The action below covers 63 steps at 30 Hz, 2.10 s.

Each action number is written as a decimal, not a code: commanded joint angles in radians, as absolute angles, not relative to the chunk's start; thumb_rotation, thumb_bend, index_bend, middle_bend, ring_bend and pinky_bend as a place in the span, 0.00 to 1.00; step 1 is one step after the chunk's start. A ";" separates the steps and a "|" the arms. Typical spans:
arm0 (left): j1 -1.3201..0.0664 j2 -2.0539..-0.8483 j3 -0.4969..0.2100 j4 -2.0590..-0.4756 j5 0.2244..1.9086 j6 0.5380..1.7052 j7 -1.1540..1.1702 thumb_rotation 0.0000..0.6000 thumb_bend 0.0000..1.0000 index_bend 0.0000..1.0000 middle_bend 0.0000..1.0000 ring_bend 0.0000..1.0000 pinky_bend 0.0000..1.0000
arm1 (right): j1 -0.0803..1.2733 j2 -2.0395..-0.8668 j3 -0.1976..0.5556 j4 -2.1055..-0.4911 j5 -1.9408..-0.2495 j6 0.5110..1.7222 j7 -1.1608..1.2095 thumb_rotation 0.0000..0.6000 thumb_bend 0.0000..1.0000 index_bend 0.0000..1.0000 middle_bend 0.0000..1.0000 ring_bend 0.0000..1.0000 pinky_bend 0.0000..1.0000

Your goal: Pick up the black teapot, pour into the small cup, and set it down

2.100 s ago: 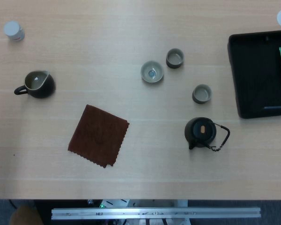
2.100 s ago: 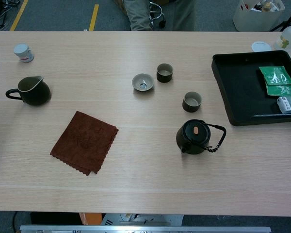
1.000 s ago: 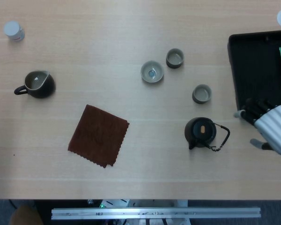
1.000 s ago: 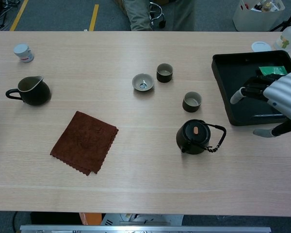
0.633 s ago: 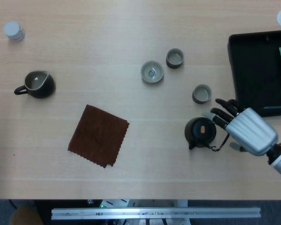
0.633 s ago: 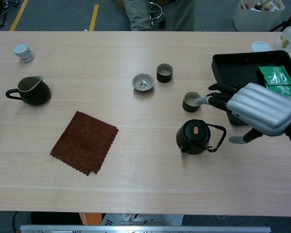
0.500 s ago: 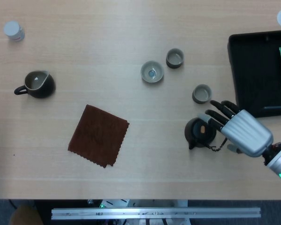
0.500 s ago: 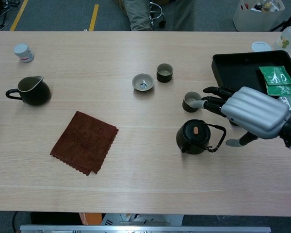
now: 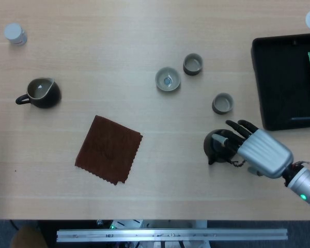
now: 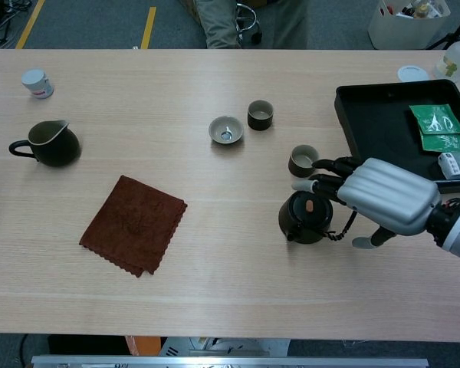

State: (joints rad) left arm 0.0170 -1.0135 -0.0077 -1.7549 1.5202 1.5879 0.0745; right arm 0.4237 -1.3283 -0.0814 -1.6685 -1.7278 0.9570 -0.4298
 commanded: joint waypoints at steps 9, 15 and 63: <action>0.025 -1.010 -0.010 -1.748 1.515 1.594 0.059 1.00 0.39 0.14 0.20 0.18 0.19 | 0.438 -1.406 -0.063 -1.624 -1.682 0.946 -0.525 1.00 0.00 0.11 0.20 0.06 0.17; 0.030 -1.008 -0.012 -1.744 1.511 1.597 0.056 1.00 0.39 0.14 0.20 0.18 0.19 | 0.451 -1.448 -0.035 -1.619 -1.636 0.941 -0.545 1.00 0.00 0.11 0.20 0.06 0.17; 0.045 -0.998 -0.018 -1.718 1.492 1.591 0.021 1.00 0.39 0.14 0.20 0.18 0.19 | 0.683 -1.455 0.116 -1.716 -1.281 0.794 -0.482 1.00 0.00 0.11 0.26 0.08 0.17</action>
State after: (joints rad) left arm 0.0449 -0.9977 -0.0173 -1.7173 1.4924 1.5906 0.0205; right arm 0.6816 -1.4558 0.1177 -1.7161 -1.2824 0.7957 -0.4825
